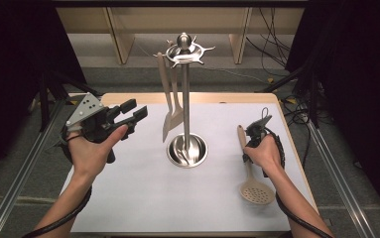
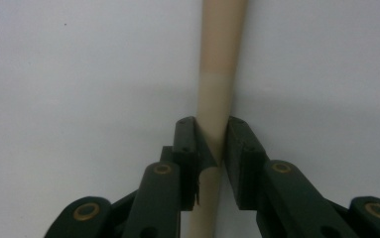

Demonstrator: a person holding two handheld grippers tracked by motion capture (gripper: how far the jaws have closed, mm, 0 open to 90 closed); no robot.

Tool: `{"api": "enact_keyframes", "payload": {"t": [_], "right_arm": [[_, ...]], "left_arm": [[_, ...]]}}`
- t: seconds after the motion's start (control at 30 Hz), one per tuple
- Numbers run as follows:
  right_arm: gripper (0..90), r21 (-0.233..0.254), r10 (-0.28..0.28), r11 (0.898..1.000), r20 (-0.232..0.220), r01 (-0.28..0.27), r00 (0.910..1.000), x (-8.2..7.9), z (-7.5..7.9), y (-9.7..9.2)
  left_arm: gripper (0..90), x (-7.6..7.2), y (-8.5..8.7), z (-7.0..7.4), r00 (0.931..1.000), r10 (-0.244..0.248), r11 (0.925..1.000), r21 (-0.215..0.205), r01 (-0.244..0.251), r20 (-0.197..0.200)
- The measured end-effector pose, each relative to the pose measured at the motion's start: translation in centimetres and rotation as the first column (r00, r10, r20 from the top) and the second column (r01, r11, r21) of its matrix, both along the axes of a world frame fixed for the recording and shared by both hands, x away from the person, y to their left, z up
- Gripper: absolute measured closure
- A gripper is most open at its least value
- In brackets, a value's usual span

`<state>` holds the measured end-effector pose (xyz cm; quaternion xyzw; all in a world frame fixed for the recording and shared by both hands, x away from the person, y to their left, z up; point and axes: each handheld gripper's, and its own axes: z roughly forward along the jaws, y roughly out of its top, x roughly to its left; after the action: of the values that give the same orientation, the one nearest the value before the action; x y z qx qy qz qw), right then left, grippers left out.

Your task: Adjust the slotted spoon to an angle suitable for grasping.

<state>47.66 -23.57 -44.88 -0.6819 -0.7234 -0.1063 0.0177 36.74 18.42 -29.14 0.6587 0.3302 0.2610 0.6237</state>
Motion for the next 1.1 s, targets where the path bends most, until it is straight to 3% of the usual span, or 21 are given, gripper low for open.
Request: {"api": "enact_keyframes", "payload": {"t": [0.07,0.13,0.17,0.23,0.27,0.3,0.37,0.47,0.53,0.63,0.7,0.73,0.8,0.83,0.87,0.9,0.93,0.97,1.03,1.07,1.1], "right_arm": [[78.2,-0.013,-0.012,1.0,-0.006,0.012,0.9999,-0.1,0.0,0.2],[78.2,-0.017,0.042,0.999,0.012,-0.041,0.9991,-0.3,0.0,-0.1],[78.2,-0.011,0.006,1.0,0.023,-0.005,0.9997,-0.4,0.1,0.1],[78.3,-0.016,0.029,0.999,0.064,-0.028,0.9975,-0.7,0.4,-0.1],[78.4,0.005,0.002,1.0,0.048,-0.002,0.9989,-1.0,0.6,0.1],[78.3,0.0,0.03,1.0,0.057,-0.03,0.9979,-1.2,0.9,-0.1],[78.4,0.022,0.02,1.0,0.106,-0.023,0.9941,-2.1,1.4,0.1],[78.4,0.028,0.09,0.995,0.259,-0.1,0.9616,-3.8,2.3,-0.4],[78.4,0.05,0.102,0.991,0.311,-0.124,0.9449,-4.7,2.8,-0.4],[78.4,0.019,0.163,0.981,0.44,-0.191,0.8829,-6.0,3.4,-0.7],[78.4,0.013,0.173,0.979,0.491,-0.206,0.8538,-6.8,4.0,-0.6],[78.4,0.019,0.177,0.975,0.536,-0.222,0.8254,-7.1,4.2,-0.5],[78.4,0.016,0.18,0.974,0.558,-0.227,0.8102,-7.8,4.7,-0.3],[78.4,0.037,0.175,0.97,0.575,-0.24,0.7994,-8.2,5.1,-0.1],[78.4,0.032,0.184,0.967,0.601,-0.253,0.7774,-8.4,5.2,0.0],[78.4,0.039,0.179,0.966,0.61,-0.255,0.7721,-8.5,5.4,0.2],[78.5,0.016,0.199,0.962,0.64,-0.272,0.7419,-8.6,5.5,0.2],[78.4,0.006,0.204,0.961,0.659,-0.276,0.7237,-8.8,5.6,0.4],[78.4,0.031,0.191,0.957,0.68,-0.288,0.7077,-9.2,6.0,0.8],[78.4,0.052,0.16,0.962,0.685,-0.267,0.7104,-9.6,6.2,1.2],[78.4,0.036,0.174,0.96,0.695,-0.276,0.6975,-9.7,6.4,1.2]], "left_arm": [[51.8,0.0,-0.1,-0.1,1.0,-0.003,1.0,0.0,0.003,0.0],[51.9,0.0,-0.1,-0.1,1.0,-0.005,1.0,0.004,0.005,-0.002],[51.9,0.0,-0.2,-0.2,1.0,-0.006,0.9999,0.008,0.006,-0.004],[51.9,0.0,-0.2,-0.2,1.0,-0.007,0.9999,0.007,0.007,-0.005],[51.9,0.0,-0.3,-0.3,0.9999,-0.009,0.9999,0.006,0.009,-0.008],[51.8,0.0,-0.3,-0.3,0.9999,-0.01,0.9999,0.005,0.01,-0.01],[51.7,0.0,-0.3,-0.3,0.9997,-0.018,0.9998,0.004,0.018,-0.017],[50.9,0.0,-0.4,-0.4,0.9995,-0.025,0.9997,0.001,0.025,-0.017],[50.2,-0.1,-0.7,-0.4,0.9992,-0.03,0.9996,-0.003,0.03,-0.027],[49.5,-0.2,-1.3,-0.6,0.9985,-0.046,0.9989,0.002,0.046,-0.031],[49.5,-0.3,-1.8,-0.7,0.9977,-0.058,0.9983,0.007,0.059,-0.035],[49.5,-0.3,-2.1,-0.7,0.9972,-0.066,0.9977,0.014,0.066,-0.036],[49.5,-0.3,-2.6,-0.8,0.9961,-0.082,0.9961,0.031,0.083,-0.034],[49.6,-0.4,-3.0,-0.8,0.9953,-0.089,0.9954,0.032,0.09,-0.038],[49.6,-0.4,-3.2,-0.8,0.9948,-0.094,0.9947,0.038,0.096,-0.039],[49.6,-0.4,-3.5,-0.8,0.9941,-0.1,0.9939,0.042,0.102,-0.042],[49.7,-0.4,-3.9,-0.8,0.9933,-0.107,0.9932,0.041,0.109,-0.043],[49.7,-0.5,-4.2,-0.7,0.9925,-0.114,0.9922,0.044,0.116,-0.043],[49.9,-0.5,-4.7,-0.6,0.9914,-0.125,0.9907,0.049,0.127,-0.04],[49.9,-0.5,-4.9,-0.5,0.9908,-0.128,0.9902,0.05,0.13,-0.042],[50.0,-0.5,-5.1,-0.5,0.9901,-0.133,0.9896,0.049,0.135,-0.044]]}}
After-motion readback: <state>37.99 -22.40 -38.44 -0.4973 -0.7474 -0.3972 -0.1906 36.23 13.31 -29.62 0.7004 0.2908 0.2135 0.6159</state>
